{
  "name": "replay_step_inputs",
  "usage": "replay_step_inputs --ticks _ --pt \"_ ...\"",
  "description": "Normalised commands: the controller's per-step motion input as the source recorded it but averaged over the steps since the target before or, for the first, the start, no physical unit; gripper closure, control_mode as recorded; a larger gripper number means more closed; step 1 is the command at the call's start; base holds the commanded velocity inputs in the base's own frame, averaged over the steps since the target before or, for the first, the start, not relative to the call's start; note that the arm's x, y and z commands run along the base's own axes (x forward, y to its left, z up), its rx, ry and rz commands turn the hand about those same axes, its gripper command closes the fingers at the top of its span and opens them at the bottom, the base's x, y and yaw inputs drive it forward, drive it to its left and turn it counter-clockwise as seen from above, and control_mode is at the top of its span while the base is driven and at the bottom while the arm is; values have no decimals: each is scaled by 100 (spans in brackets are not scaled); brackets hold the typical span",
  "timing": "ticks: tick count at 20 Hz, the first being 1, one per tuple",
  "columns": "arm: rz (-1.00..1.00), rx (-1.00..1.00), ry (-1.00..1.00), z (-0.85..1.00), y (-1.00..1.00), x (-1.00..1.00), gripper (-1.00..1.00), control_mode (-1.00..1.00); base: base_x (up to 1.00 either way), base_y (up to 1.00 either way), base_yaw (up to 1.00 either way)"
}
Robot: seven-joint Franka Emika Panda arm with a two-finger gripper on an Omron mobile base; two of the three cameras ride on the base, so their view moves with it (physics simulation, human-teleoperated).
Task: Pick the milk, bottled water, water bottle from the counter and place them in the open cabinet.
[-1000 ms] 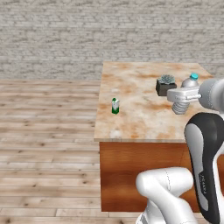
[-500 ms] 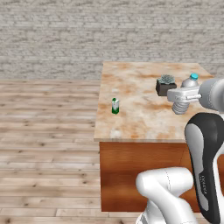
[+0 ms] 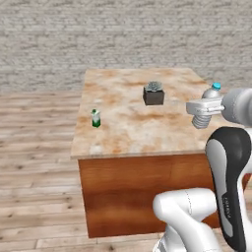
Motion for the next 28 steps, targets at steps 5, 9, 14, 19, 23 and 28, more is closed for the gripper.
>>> replay_step_inputs --ticks 5,9,14,19,23,28 --pt "0 0 0 0 0 0 100 100 -23 -71 -41" --pt "0 0 0 0 0 0 100 100 -2 -87 -55" --pt "0 0 0 0 0 0 100 100 0 -97 -64" --pt "0 0 0 0 0 0 100 100 -2 -93 -58" --pt "0 0 0 0 0 0 100 100 0 -78 -52" --pt "0 0 0 0 0 0 100 100 19 -58 -39"
